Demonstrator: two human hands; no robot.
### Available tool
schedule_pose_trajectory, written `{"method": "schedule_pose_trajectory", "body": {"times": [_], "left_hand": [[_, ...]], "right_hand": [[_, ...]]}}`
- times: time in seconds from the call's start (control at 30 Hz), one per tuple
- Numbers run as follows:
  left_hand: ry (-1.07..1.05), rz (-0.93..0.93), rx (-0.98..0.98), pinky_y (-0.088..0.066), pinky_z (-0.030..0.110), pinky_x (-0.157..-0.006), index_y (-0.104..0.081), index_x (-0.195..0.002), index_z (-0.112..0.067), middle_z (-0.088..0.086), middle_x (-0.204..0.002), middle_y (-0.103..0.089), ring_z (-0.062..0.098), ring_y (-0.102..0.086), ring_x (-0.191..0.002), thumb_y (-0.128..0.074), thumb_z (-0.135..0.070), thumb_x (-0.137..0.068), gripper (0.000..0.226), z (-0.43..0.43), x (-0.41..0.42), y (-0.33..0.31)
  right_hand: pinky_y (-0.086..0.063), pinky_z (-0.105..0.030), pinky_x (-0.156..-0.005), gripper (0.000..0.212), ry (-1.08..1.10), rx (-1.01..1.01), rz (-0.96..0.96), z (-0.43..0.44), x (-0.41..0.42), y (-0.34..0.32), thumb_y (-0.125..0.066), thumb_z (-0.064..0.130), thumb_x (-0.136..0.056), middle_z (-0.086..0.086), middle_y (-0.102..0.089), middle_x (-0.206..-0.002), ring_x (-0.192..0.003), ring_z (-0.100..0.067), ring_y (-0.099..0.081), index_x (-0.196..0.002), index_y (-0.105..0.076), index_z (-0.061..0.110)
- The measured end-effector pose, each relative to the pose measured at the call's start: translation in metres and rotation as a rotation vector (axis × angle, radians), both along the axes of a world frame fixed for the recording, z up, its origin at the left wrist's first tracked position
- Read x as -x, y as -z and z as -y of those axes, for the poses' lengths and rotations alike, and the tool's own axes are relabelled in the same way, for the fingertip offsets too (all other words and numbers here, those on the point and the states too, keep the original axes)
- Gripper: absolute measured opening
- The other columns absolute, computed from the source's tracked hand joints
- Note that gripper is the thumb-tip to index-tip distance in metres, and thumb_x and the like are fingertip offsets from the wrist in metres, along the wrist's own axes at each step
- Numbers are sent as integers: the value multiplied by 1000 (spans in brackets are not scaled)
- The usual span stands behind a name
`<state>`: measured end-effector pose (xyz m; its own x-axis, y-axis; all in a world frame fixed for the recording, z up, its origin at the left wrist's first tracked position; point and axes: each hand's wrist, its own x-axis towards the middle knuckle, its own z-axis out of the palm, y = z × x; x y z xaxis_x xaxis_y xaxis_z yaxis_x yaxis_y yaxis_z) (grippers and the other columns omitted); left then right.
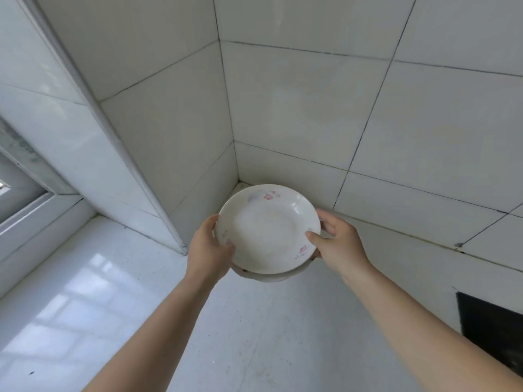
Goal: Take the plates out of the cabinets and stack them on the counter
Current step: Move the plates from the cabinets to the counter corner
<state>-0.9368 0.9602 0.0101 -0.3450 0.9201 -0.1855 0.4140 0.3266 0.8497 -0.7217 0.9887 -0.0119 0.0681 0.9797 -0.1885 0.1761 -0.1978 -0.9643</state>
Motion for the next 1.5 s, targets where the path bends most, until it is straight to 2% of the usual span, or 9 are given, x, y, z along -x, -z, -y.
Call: {"method": "schedule_pose_trajectory", "body": {"times": [0.17,0.37,0.6,0.7,0.8,0.97,1.07,1.37,1.5], "left_hand": [[20,-17,9,-47,26,-53,-49,-126,-21,-9,-97,-59,20,-62,-90,-51,-2,-79,51,-44,12,22],[65,-55,47,-42,24,-45,-48,-125,-20,-19,-83,-54,11,-59,-75,-49,-2,-79,49,-90,18,47],[86,-74,40,-42,26,-65,-53,-118,-21,-14,-88,-55,20,-57,-86,-51,-1,-78,45,-128,17,64],[86,-104,28,-38,20,-56,-53,-115,-20,-17,-83,-52,17,-51,-83,-50,2,-79,43,-136,15,70],[84,-105,36,-33,12,-53,-52,-117,-19,-21,-79,-48,15,-49,-80,-50,3,-79,43,-140,12,76],[91,-92,51,-36,20,-57,-50,-122,-17,-8,-93,-54,18,-52,-87,-51,1,-80,46,-140,10,83],[96,-96,58,-38,22,-66,-49,-125,-18,-7,-96,-53,16,-50,-87,-51,1,-81,48,-140,10,86],[81,-134,90,-38,25,-71,-49,-125,-17,-4,-97,-57,17,-50,-86,-52,-1,-81,47,-139,12,93],[85,-151,90,-38,24,-66,-50,-120,-17,-4,-92,-56,20,-53,-86,-52,1,-79,45,-138,13,95]], "right_hand": [[-54,-47,-88,43,0,22,49,-44,14,25,-63,8,-81,18,-66,-108,-107,-5,-60,-110,-62,39],[-56,-43,-84,44,0,65,99,-81,20,48,-60,9,-83,22,-65,-107,-108,-5,-60,-109,-60,45],[-57,-42,-80,43,3,55,187,-114,23,69,-60,9,-82,12,-67,-111,-106,-10,-62,-118,-59,34],[-53,-33,-85,42,3,61,230,-121,25,75,-60,8,-83,10,-66,-113,-108,-10,-60,-120,-58,28],[-47,-20,-76,41,1,78,272,-124,25,79,-58,7,-84,9,-68,-109,-103,-10,-62,-118,-59,28],[-44,-13,-66,42,0,101,310,-125,24,84,-58,7,-84,9,-69,-105,-96,-10,-64,-119,-58,30],[-45,-14,-66,43,0,102,325,-125,26,86,-58,8,-85,9,-68,-105,-96,-11,-64,-121,-57,31],[-37,0,-61,44,-17,47,422,-124,35,86,-53,5,-86,11,-67,-104,-97,-8,-61,-123,-56,29],[-36,4,-52,44,-19,33,463,-123,38,85,-50,3,-89,10,-63,-97,-70,9,-57,-126,-54,27]]}}
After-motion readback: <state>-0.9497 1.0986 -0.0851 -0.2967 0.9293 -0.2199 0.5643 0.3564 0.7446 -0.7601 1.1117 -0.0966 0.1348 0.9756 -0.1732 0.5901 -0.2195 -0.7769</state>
